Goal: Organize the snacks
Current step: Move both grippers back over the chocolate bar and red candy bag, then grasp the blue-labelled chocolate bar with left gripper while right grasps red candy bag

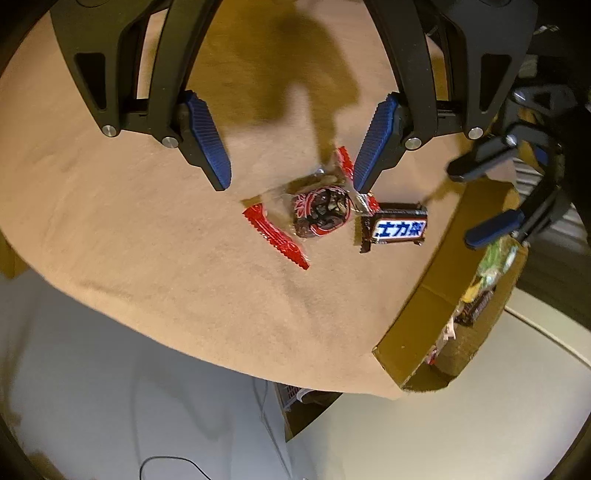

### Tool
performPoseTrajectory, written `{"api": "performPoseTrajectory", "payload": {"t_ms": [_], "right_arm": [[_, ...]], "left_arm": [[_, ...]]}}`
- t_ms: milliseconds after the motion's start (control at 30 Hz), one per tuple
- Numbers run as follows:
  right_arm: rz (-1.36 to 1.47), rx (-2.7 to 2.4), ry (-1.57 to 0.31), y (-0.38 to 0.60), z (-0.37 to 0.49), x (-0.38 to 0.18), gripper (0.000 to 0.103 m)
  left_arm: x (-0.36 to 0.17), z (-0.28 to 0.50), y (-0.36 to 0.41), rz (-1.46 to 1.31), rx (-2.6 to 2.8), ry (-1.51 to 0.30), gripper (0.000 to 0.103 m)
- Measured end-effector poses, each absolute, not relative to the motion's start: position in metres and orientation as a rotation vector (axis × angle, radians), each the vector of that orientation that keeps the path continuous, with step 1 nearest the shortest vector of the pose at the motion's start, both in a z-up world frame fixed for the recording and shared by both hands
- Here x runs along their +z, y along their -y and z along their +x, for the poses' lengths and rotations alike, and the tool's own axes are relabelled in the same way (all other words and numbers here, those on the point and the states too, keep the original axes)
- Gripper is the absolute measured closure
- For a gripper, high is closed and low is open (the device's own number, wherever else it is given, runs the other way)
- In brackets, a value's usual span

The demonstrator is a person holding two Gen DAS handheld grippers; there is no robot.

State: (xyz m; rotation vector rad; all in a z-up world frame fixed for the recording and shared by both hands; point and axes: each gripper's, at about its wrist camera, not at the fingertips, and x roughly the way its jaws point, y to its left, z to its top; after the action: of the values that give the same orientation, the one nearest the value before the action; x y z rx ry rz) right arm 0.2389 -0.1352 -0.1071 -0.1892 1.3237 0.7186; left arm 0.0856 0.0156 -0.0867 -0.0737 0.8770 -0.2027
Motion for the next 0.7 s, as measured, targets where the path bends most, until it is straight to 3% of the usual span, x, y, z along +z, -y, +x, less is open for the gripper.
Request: {"api": "performPoseTrajectory", "payload": {"t_ms": [700], "right_arm": [[-0.209,0.685,-1.362,0.101,0.251,-0.123,0.035]], "left_arm": [[-0.103,0.114,-0.010,-0.053,-0.244,-0.943,0.042]]}}
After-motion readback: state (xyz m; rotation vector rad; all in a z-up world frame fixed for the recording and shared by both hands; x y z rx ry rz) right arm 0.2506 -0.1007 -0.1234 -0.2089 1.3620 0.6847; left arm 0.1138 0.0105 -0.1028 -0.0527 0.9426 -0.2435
